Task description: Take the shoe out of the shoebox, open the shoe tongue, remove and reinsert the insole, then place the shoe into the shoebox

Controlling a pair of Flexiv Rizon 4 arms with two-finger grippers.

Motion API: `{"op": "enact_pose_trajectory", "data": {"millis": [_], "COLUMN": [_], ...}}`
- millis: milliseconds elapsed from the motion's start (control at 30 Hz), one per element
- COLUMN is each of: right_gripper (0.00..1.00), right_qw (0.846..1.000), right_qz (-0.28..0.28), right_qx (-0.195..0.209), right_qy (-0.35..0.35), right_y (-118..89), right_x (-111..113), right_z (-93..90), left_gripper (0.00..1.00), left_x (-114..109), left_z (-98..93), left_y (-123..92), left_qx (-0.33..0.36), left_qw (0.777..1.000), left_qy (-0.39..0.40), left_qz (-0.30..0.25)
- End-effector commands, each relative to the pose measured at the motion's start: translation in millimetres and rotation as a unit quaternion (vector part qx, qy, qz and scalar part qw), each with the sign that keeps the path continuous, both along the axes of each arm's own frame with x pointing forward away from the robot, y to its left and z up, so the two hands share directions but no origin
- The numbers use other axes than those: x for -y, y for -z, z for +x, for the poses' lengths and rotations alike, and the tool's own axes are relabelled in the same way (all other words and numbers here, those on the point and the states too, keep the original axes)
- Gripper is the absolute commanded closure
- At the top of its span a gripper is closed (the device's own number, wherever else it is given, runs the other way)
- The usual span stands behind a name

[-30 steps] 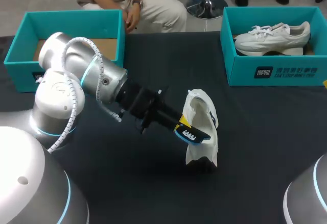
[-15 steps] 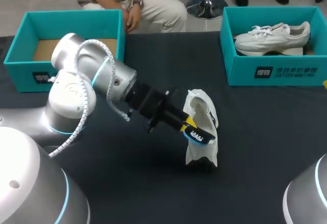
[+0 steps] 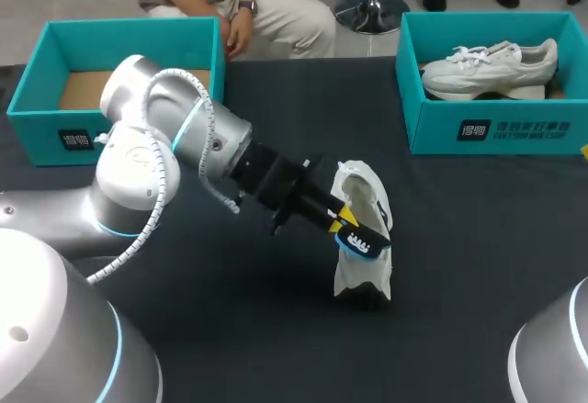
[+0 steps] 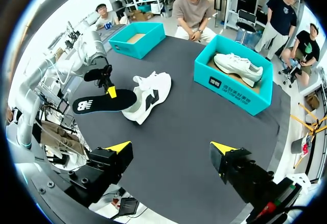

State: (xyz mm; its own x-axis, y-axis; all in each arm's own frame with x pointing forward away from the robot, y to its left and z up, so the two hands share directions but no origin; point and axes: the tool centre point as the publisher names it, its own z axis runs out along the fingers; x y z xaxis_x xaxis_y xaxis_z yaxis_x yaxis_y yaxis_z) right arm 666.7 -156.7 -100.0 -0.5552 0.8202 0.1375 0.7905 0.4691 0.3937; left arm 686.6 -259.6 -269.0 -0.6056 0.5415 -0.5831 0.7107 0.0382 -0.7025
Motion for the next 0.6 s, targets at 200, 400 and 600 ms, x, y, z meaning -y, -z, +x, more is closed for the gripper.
{"op": "enact_pose_trajectory", "data": {"millis": [200, 400, 600], "right_gripper": [0.0, 0.0, 0.0], "right_qw": [1.0, 1.0, 1.0], "right_qz": [-0.001, -0.001, -0.001], "right_qx": [-0.003, -0.003, -0.003], "right_qy": [0.0, 0.0, 0.0], "right_y": [-0.4, -0.4, -0.4], "right_x": [-0.5, -0.5, -0.5], "right_z": [2.3, 2.3, 2.3], "left_gripper": [1.0, 1.0, 1.0], "left_x": [2.2, 1.0, 2.1], "left_z": [2.1, 2.8, 1.5], "left_y": [-0.6, -0.7, 3.4], "left_qx": [0.005, 0.009, 0.013], "left_qw": [1.0, 1.0, 1.0], "left_qy": [0.004, 0.002, 0.002], "left_qz": [-0.004, -0.005, -0.012]}}
